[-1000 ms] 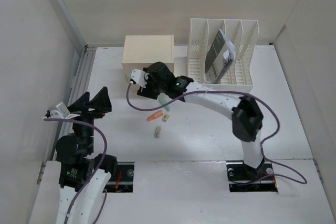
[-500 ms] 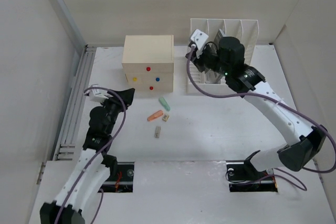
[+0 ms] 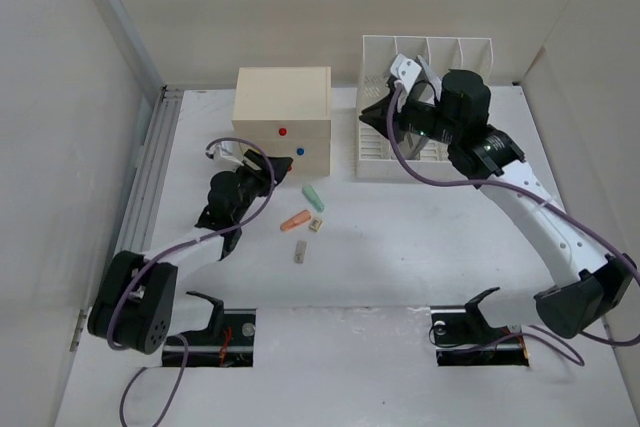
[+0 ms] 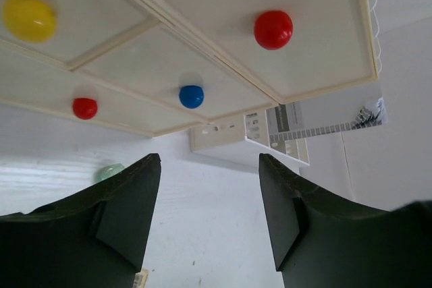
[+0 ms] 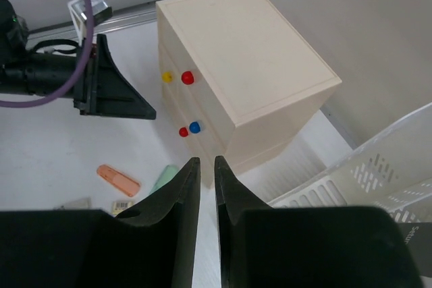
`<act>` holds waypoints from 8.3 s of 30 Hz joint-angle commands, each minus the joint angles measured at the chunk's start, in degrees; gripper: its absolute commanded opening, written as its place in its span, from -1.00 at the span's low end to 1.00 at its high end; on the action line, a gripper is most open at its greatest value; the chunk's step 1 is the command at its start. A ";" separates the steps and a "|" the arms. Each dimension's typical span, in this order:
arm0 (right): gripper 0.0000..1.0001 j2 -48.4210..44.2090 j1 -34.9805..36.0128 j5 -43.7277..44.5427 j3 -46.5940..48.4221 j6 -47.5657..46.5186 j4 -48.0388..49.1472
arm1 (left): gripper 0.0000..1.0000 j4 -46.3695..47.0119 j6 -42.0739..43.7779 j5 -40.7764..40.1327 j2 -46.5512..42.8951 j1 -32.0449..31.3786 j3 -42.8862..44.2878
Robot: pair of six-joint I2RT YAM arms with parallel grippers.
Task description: Organize the desk
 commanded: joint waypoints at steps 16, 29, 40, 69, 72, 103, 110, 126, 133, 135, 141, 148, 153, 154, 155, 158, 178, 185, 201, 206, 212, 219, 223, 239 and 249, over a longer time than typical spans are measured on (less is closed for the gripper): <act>-0.62 -7.08 -1.02 -3.57 -2.43 4.12 5.27 | -0.09 9.89 -3.43 -17.99 12.81 -9.51 8.54; -0.62 -8.13 -1.02 -1.73 -3.49 4.65 6.33 | -0.11 9.89 -4.67 -18.52 17.13 -10.04 11.35; -0.62 -8.13 -1.02 -1.20 -4.02 4.65 6.85 | -0.22 10.42 -5.20 -20.28 20.29 -10.04 12.50; -0.62 -8.13 -1.02 -1.20 -5.07 4.65 7.91 | -0.80 17.53 -8.36 -20.80 19.24 -11.27 4.60; -0.62 -7.61 -1.02 -1.20 -5.60 4.65 7.91 | -0.80 18.06 -8.97 -21.41 17.75 -12.40 1.96; -0.62 -6.55 -1.02 -3.40 -6.65 3.33 8.44 | 0.51 0.60 -3.37 -31.61 -4.47 -22.86 -4.47; -0.56 -6.55 -1.02 -4.72 -7.88 -3.69 8.44 | 0.05 -11.61 9.73 -32.76 -14.75 -28.14 -0.17; 1.00 -7.59 14.42 19.33 -21.99 -22.84 6.75 | 0.45 -53.74 38.29 -46.28 -41.49 -31.75 29.99; 0.61 2.23 18.40 21.56 -18.88 -4.45 5.61 | 0.53 -52.16 41.55 -49.64 -49.31 -31.75 22.96; 0.48 7.31 19.01 22.35 -17.30 0.83 6.23 | 0.53 -52.16 41.56 -49.02 -49.32 -31.75 22.96; 0.37 17.26 22.44 34.39 -12.99 13.78 6.24 | 0.53 -52.16 42.09 -48.49 -48.79 -31.75 22.96; 0.30 23.24 23.50 42.64 -11.49 19.15 8.78 | 0.53 -52.16 42.09 -49.01 -49.94 -31.75 22.43; 0.30 25.53 23.50 44.15 -11.49 20.73 10.02 | 0.53 -51.63 42.09 -49.02 -49.94 -31.75 21.90; 0.30 26.05 23.50 44.15 -11.49 21.25 10.71 | 0.53 -51.63 42.09 -49.02 -49.94 -31.75 21.90; 0.30 26.67 24.02 44.85 -11.49 21.26 10.72 | 0.53 -51.63 42.09 -49.02 -49.94 -31.75 21.90; 0.22 27.28 24.55 45.46 -12.01 22.40 12.65 | 0.53 -51.63 42.09 -49.54 -49.94 -31.75 21.90; 0.22 31.68 27.36 50.13 -14.47 21.87 19.33 | 0.53 -51.63 42.61 -49.02 -51.52 -31.75 21.90; 0.22 33.44 27.36 51.97 -15.62 21.87 21.36 | 0.53 -51.11 42.61 -48.49 -52.04 -31.75 21.90; 0.17 36.07 27.36 51.97 -15.62 23.81 24.60 | 0.53 -51.11 42.61 -47.96 -52.57 -31.75 21.90; 0.15 36.60 27.36 52.50 -15.62 24.34 24.61 | 0.53 -51.11 42.61 -47.43 -52.57 -31.75 21.90; 0.12 37.13 27.36 52.50 -16.14 24.86 24.61 | 0.55 -51.11 42.61 -47.43 -52.57 -31.75 21.90; 0.10 37.66 26.14 51.89 -16.14 25.39 24.61 | 0.55 -51.11 42.61 -47.43 -53.10 -31.75 21.90; 0.10 38.19 24.21 49.69 -16.67 26.44 24.61 | 0.55 -51.11 42.61 -47.43 -53.10 -31.75 21.37; 0.10 38.19 22.54 43.80 -17.73 29.34 23.21 | 0.55 -50.58 42.61 -47.43 -53.10 -31.75 21.37; 0.04 38.19 22.53 42.48 -17.73 30.58 21.44 | 0.55 -50.58 42.61 -47.43 -53.63 -31.75 21.37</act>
